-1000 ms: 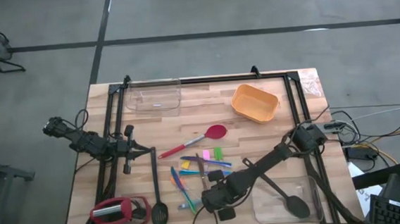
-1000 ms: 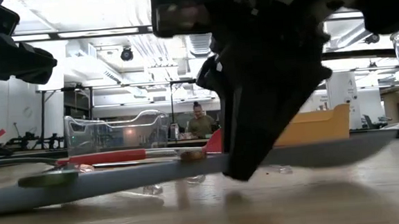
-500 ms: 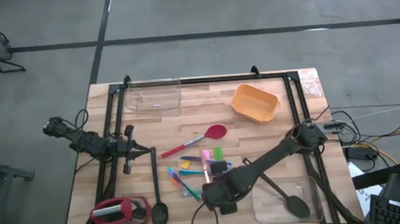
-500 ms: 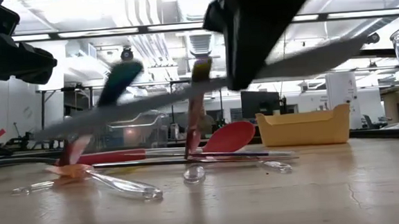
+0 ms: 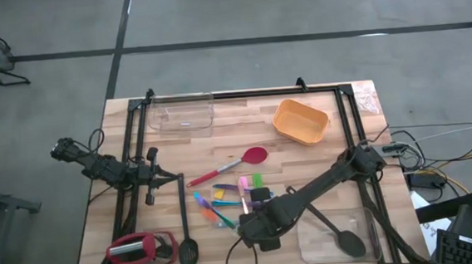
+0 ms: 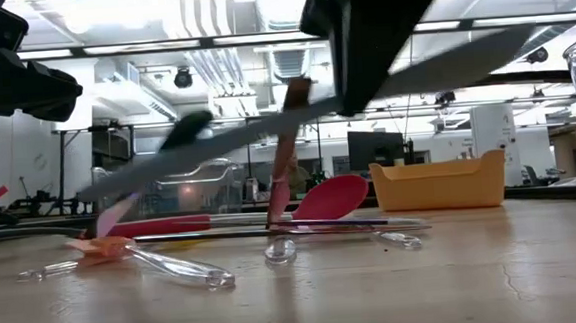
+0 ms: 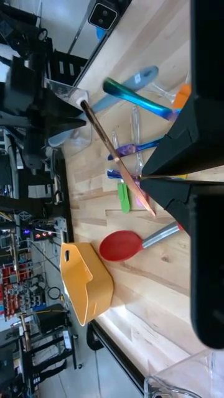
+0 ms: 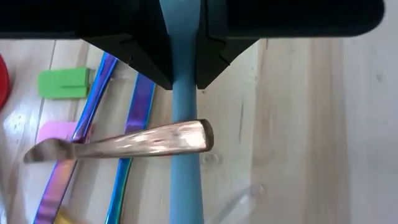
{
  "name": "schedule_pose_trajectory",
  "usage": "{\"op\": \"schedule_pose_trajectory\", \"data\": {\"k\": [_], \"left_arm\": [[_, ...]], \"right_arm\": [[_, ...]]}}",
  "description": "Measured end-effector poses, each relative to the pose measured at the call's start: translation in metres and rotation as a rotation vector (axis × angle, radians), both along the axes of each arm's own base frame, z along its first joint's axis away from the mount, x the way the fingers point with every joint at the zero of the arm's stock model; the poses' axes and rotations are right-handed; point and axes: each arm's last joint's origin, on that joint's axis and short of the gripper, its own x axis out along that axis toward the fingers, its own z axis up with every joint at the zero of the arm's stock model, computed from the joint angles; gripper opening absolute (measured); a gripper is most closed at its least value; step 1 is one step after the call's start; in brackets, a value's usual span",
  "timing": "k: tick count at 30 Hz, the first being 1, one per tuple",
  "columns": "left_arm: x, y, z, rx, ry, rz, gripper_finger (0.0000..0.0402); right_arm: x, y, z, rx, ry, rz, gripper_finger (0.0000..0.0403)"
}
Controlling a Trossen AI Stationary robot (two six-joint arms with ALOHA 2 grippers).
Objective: Pick & Place Kitchen Items
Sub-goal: Put the yellow knife into the yellow bin
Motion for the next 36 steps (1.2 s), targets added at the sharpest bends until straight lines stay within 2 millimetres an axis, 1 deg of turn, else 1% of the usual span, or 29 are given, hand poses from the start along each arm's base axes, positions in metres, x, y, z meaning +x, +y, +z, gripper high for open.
{"op": "schedule_pose_trajectory", "data": {"k": [3,7,10,17,24,27,32,36], "left_arm": [[0.0,0.0,0.0,0.0,0.0,0.0,0.0023],[0.0,0.0,0.0,0.0,0.0,0.0,0.0023],[0.0,0.0,0.0,0.0,0.0,0.0,0.0023],[0.0,0.0,0.0,0.0,0.0,0.0,0.0023],[0.0,0.0,0.0,0.0,0.0,0.0,0.0023],[0.0,0.0,0.0,0.0,0.0,0.0,0.0023],[0.0,0.0,0.0,0.0,0.0,0.0,0.0023],[0.0,0.0,0.0,0.0,0.0,0.0,0.0023]], "right_arm": [[0.0,0.0,-0.01,0.0,-0.002,-0.006,0.0059],[-0.001,-0.001,-0.029,0.019,-0.007,0.0,0.0055],[-0.003,-0.002,-0.039,0.017,0.002,-0.002,0.0057],[-0.002,-0.003,-0.053,0.038,-0.033,-0.003,0.007],[-0.004,-0.01,-0.069,0.035,-0.024,-0.011,0.0057],[-0.005,-0.011,-0.073,0.034,-0.018,-0.014,0.0062],[-0.006,-0.01,-0.074,0.061,-0.007,-0.01,0.0096],[-0.004,-0.009,-0.067,0.068,0.0,-0.009,0.0123]]}}
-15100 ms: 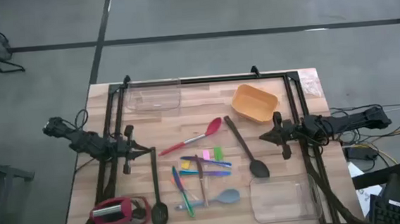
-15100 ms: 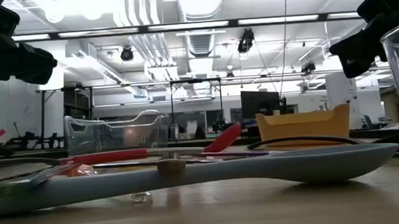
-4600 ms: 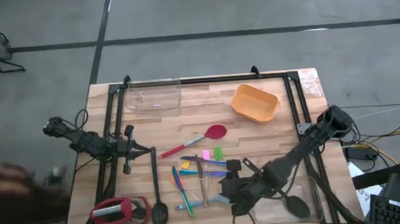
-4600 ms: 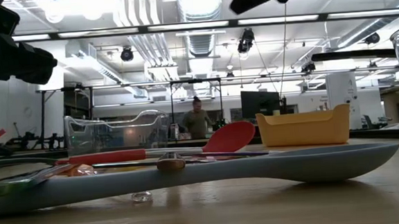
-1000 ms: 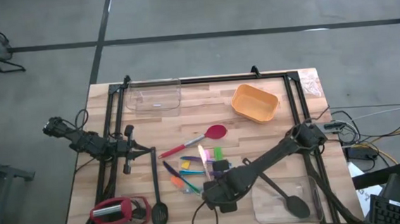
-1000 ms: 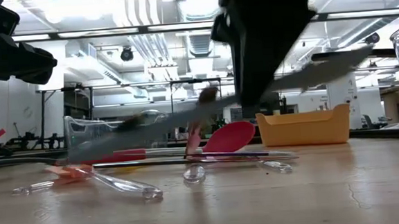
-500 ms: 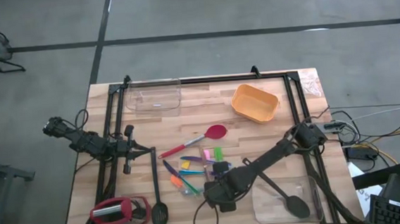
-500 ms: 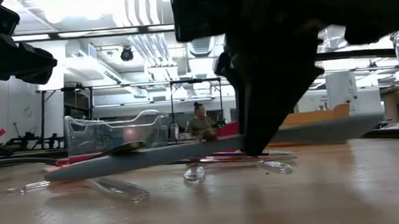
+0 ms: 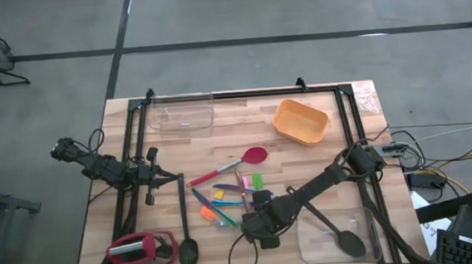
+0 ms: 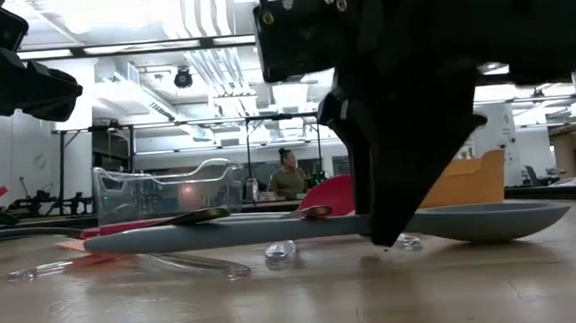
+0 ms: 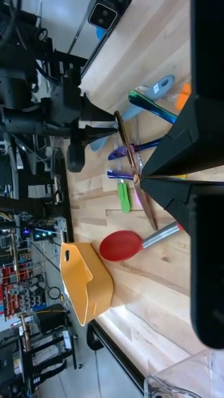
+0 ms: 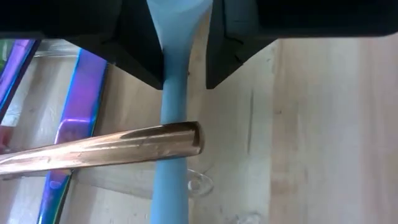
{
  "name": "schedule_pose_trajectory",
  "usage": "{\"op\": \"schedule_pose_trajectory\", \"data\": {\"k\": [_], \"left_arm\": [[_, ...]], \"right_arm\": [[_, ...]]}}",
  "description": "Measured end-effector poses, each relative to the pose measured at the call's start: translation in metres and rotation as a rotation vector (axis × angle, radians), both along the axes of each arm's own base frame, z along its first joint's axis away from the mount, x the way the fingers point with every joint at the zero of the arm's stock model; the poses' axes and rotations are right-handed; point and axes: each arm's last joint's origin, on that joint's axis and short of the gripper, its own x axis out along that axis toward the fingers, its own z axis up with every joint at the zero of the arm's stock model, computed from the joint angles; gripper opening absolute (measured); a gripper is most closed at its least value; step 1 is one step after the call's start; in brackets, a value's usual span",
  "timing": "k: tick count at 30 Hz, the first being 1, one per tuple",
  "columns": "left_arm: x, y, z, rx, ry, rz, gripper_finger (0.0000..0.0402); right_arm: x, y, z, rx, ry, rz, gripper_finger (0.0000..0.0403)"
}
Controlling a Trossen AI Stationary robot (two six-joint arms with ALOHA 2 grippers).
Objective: Pick & Place Kitchen Items
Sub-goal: Put the yellow knife into the yellow bin
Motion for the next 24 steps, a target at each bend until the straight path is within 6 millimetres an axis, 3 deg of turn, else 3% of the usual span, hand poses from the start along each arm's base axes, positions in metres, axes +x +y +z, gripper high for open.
{"op": "schedule_pose_trajectory", "data": {"k": [9,14,19,24], "left_arm": [[0.0,0.0,0.0,0.0,0.0,0.0,0.0023],[0.0,0.0,0.0,0.0,0.0,0.0,0.0023],[0.0,0.0,0.0,0.0,0.0,0.0,0.0023],[0.0,0.0,0.0,0.0,0.0,0.0,0.0023]], "right_arm": [[0.005,0.003,0.033,0.017,0.028,-0.002,0.0163],[0.016,0.008,0.06,0.059,-0.065,-0.04,0.0173],[0.03,-0.005,0.075,0.091,-0.187,-0.332,0.0168],[0.039,-0.024,0.071,0.13,-0.21,-0.502,0.0159]]}}
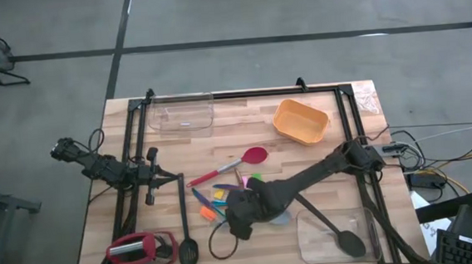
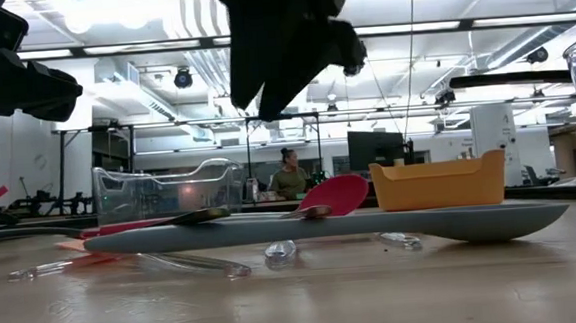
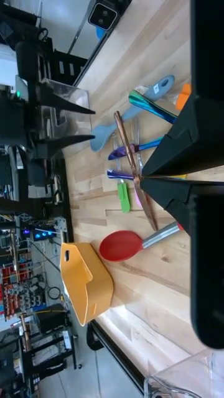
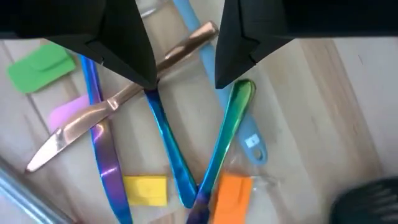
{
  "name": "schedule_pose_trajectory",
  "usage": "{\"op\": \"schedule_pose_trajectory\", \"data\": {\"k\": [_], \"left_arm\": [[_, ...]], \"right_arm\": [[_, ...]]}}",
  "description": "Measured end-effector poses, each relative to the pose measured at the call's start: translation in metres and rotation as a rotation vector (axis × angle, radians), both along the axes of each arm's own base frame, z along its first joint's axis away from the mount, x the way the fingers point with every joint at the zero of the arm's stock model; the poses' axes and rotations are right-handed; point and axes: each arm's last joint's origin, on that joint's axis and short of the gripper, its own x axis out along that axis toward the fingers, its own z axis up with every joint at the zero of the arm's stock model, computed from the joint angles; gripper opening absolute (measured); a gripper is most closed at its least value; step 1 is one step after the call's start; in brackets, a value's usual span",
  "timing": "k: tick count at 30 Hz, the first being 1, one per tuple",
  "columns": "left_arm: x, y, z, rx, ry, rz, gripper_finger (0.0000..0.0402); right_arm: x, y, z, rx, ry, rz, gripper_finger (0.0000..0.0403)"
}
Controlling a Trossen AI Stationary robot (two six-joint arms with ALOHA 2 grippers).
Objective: Pick & Place Kitchen Items
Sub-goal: Put the yellow knife into the yellow bin
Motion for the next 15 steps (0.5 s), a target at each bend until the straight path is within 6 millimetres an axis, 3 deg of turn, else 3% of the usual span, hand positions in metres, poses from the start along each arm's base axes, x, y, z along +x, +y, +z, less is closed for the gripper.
{"op": "schedule_pose_trajectory", "data": {"k": [8,15], "left_arm": [[0.0,0.0,0.0,0.0,0.0,0.0,0.0023],[0.0,0.0,0.0,0.0,0.0,0.0,0.0023]], "right_arm": [[-0.004,-0.022,-0.029,0.049,0.095,-0.146,0.0171],[-0.005,-0.026,-0.043,0.065,0.099,-0.181,0.0197]]}}
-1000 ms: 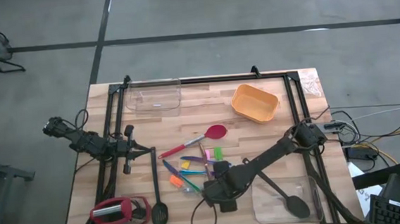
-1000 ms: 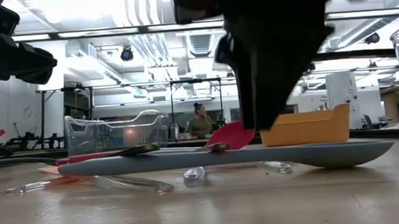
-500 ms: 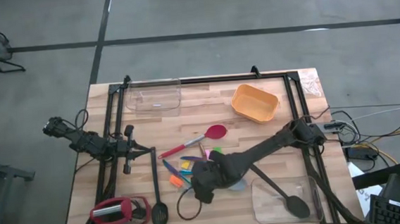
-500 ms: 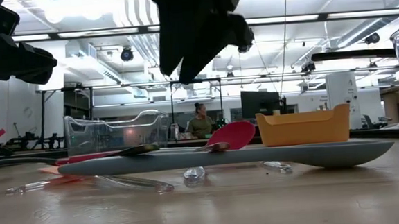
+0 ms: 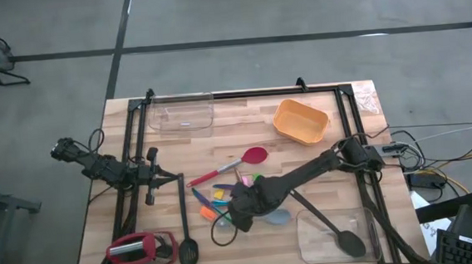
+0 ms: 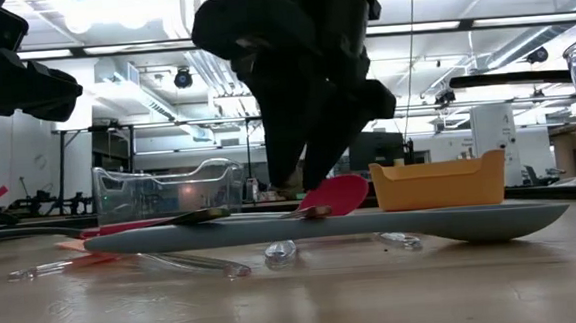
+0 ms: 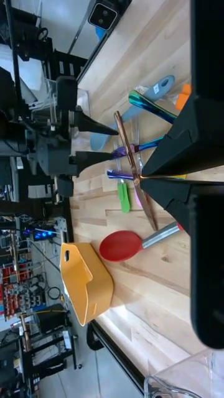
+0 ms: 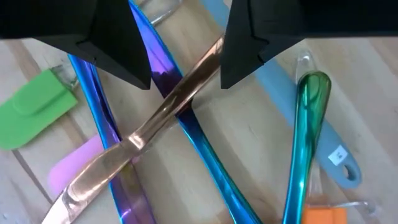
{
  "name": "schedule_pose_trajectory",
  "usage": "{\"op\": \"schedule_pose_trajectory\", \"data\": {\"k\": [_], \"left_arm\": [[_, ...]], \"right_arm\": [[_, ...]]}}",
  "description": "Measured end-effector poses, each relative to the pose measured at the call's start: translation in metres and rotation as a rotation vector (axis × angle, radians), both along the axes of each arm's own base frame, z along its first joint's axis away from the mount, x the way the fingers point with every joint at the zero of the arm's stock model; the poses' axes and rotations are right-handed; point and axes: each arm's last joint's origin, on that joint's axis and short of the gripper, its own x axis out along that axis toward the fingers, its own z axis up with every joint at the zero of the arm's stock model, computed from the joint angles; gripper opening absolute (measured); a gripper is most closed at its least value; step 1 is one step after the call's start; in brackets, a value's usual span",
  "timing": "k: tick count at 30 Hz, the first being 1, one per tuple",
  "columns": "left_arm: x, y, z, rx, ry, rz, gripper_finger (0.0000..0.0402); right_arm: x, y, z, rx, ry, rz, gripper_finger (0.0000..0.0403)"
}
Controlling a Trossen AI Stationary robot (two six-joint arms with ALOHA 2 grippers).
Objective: Pick & Place Kitchen Items
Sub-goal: Put the yellow knife into the yellow bin
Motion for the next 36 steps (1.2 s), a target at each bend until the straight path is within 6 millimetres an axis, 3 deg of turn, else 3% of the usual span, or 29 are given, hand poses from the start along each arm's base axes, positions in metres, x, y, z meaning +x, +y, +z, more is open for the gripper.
{"op": "schedule_pose_trajectory", "data": {"k": [12,18,25,36], "left_arm": [[0.0,0.0,0.0,0.0,0.0,0.0,0.0023],[0.0,0.0,0.0,0.0,0.0,0.0,0.0023],[0.0,0.0,0.0,0.0,0.0,0.0,0.0023],[0.0,0.0,0.0,0.0,0.0,0.0,0.0023]], "right_arm": [[0.004,-0.003,-0.015,-0.001,0.007,-0.028,0.0221],[0.006,-0.005,-0.024,-0.002,0.022,-0.031,0.0214],[0.006,-0.005,-0.024,-0.01,0.02,-0.017,0.0168],[0.007,-0.007,-0.023,-0.031,0.02,0.038,0.0046]]}}
